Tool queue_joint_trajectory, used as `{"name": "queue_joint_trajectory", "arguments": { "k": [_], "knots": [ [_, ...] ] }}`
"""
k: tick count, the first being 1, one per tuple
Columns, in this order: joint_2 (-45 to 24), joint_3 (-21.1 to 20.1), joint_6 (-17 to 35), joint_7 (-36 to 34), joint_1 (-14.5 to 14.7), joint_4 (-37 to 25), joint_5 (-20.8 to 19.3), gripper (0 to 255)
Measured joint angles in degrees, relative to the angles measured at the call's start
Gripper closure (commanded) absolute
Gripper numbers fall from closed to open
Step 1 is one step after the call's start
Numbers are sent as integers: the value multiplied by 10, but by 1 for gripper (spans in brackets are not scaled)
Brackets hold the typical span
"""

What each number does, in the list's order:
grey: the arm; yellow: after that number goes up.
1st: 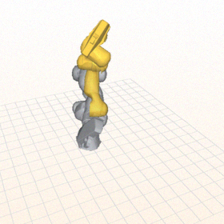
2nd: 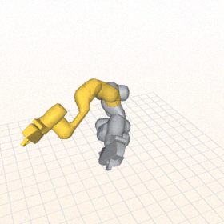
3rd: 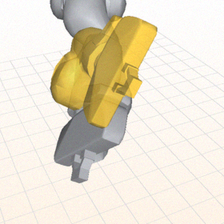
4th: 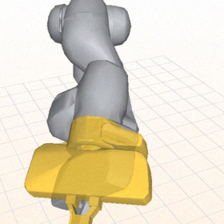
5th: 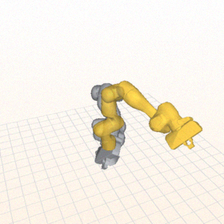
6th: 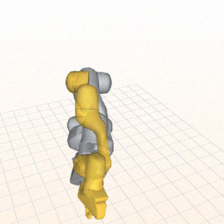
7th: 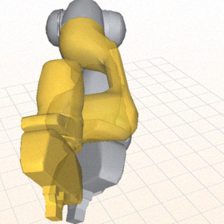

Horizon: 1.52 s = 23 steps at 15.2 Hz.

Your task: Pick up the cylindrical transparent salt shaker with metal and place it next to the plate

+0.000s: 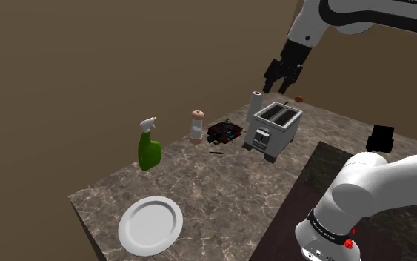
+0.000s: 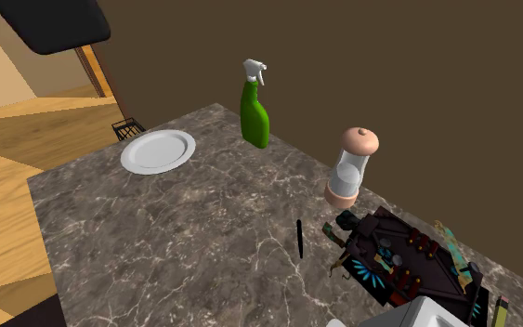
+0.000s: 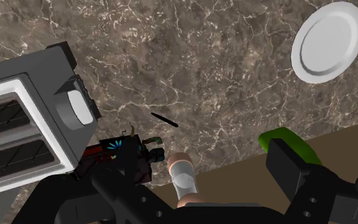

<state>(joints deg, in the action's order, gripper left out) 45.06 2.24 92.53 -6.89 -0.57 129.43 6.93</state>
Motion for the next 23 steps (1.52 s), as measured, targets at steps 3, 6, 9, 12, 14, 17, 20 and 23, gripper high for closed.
{"name": "queue_joint_trajectory", "arguments": {
  "k": [3, 6, 9, 12, 14, 17, 20, 23],
  "knots": [
    [-19, 0, 19, 5, 2, 3, 1, 0],
    [-72, 3, 61, 18, 6, -4, 3, 0],
    [-130, 7, 99, 31, 10, -19, 6, 0],
    [-188, 13, 134, 48, 13, -37, 9, 0],
    [-233, 12, 152, 53, 18, -63, 13, 0],
    [-298, 14, 185, 67, 22, -89, 19, 0],
    [-359, 15, 209, 79, 25, -121, 26, 0],
    [-424, 16, 224, 93, 26, -166, 33, 0]
  ]
}}
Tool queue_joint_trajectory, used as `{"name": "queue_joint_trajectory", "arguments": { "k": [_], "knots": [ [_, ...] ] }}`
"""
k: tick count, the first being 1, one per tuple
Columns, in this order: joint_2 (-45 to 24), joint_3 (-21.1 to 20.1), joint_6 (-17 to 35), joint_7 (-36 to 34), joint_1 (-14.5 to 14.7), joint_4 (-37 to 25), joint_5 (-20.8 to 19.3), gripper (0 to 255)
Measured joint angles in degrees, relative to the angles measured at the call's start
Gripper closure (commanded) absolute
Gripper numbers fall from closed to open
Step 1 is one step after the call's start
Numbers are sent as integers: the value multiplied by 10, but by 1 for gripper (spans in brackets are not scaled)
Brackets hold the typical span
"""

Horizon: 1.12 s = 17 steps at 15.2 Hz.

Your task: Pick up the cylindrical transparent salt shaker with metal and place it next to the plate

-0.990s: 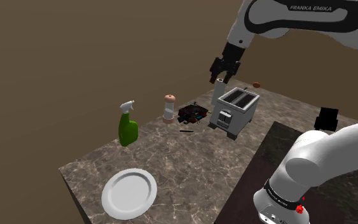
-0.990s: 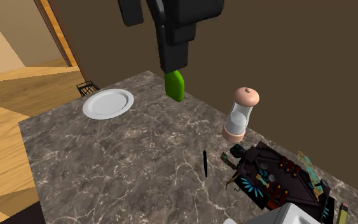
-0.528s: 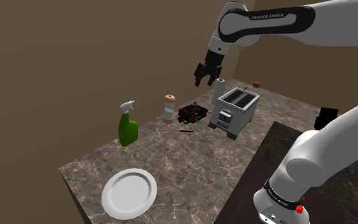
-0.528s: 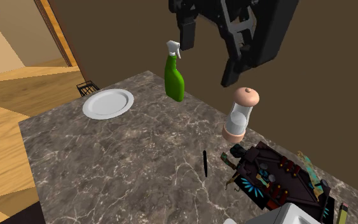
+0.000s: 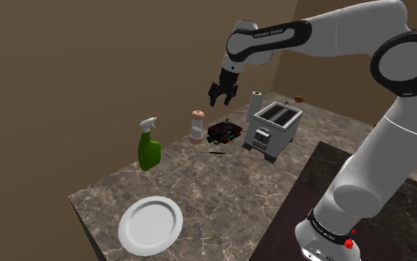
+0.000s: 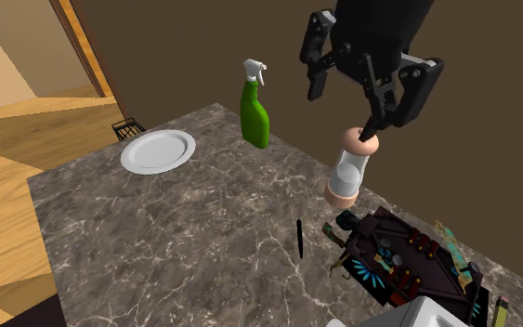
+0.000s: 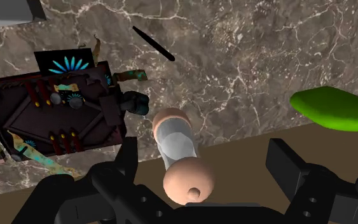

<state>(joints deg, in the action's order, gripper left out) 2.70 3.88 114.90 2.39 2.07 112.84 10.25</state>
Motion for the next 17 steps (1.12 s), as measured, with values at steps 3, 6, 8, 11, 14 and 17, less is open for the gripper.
{"name": "queue_joint_trajectory", "arguments": {
  "k": [3, 6, 8, 11, 14, 17],
  "knots": [
    [-74, -1, 13, 11, 1, -57, 8, 0],
    [-140, -3, 16, 21, 0, -115, 13, 0],
    [-188, -4, 13, 29, -2, -161, 17, 0],
    [-215, -6, 20, 30, -1, -181, 19, 0],
    [-226, -8, 39, 31, 1, -172, 21, 0],
    [-233, -9, 58, 33, 2, -161, 23, 0]
  ]
}}
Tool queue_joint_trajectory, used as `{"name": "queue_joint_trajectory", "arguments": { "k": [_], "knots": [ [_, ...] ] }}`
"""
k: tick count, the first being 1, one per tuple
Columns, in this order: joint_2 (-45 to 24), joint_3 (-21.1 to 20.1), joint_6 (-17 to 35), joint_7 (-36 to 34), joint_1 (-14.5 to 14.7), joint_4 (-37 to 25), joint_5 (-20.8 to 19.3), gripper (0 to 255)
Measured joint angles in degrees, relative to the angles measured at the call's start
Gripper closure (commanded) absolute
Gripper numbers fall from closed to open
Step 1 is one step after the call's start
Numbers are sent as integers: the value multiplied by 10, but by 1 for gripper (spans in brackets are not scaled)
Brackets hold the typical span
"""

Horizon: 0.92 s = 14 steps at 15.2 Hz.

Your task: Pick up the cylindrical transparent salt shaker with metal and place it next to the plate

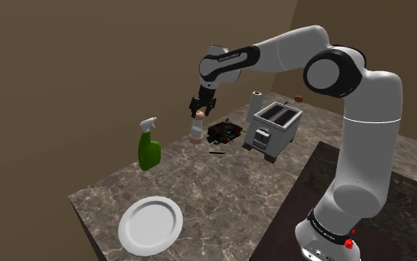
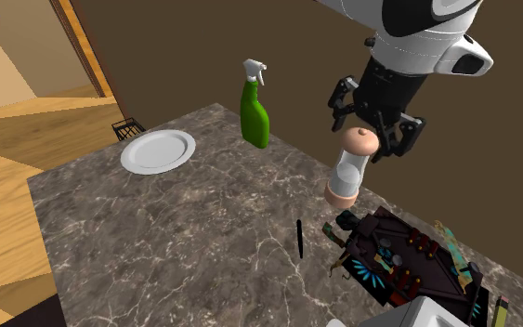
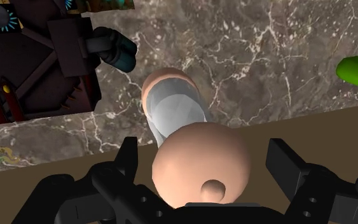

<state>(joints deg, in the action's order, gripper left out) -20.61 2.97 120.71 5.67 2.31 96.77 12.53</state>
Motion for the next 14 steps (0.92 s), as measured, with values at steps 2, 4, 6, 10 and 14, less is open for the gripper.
{"name": "queue_joint_trajectory", "arguments": {
  "k": [2, 4, 6, 10, 14],
  "knots": [
    [-2, 0, 4, 0, 1, 1, 0, 0],
    [-3, 0, 4, 0, 1, 1, 0, 0],
    [-3, 0, 4, 0, 1, 1, 0, 0],
    [-3, -1, 4, 0, 1, 1, 1, 255],
    [-3, -1, 4, 0, 1, 1, 1, 255]
  ]
}}
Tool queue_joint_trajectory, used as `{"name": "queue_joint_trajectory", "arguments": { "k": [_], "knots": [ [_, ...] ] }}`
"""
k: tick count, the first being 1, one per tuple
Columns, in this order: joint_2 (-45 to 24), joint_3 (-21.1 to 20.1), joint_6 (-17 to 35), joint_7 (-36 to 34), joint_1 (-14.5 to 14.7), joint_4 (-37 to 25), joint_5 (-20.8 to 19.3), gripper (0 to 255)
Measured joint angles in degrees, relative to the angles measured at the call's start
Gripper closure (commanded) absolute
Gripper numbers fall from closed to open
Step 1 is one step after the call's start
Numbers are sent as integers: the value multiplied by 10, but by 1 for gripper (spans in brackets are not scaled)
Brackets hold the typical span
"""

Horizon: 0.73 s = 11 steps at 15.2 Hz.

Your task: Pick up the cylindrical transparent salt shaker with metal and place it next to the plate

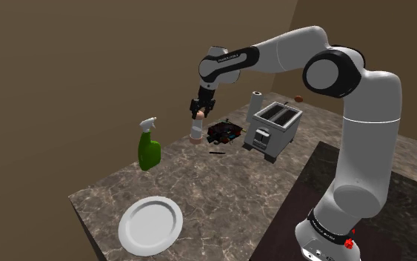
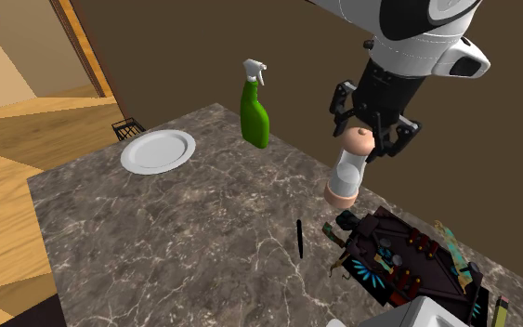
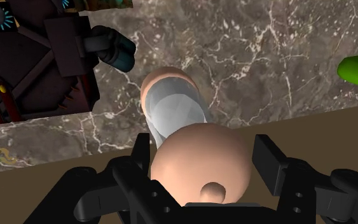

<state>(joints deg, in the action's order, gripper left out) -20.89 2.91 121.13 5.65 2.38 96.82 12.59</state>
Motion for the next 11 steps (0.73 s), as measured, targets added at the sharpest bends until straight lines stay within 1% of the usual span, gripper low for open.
{"name": "queue_joint_trajectory", "arguments": {
  "k": [4, 11],
  "knots": [
    [1, 0, -3, 0, 0, -1, 0, 255],
    [15, 2, -45, -9, 0, -31, -6, 255]
  ]
}}
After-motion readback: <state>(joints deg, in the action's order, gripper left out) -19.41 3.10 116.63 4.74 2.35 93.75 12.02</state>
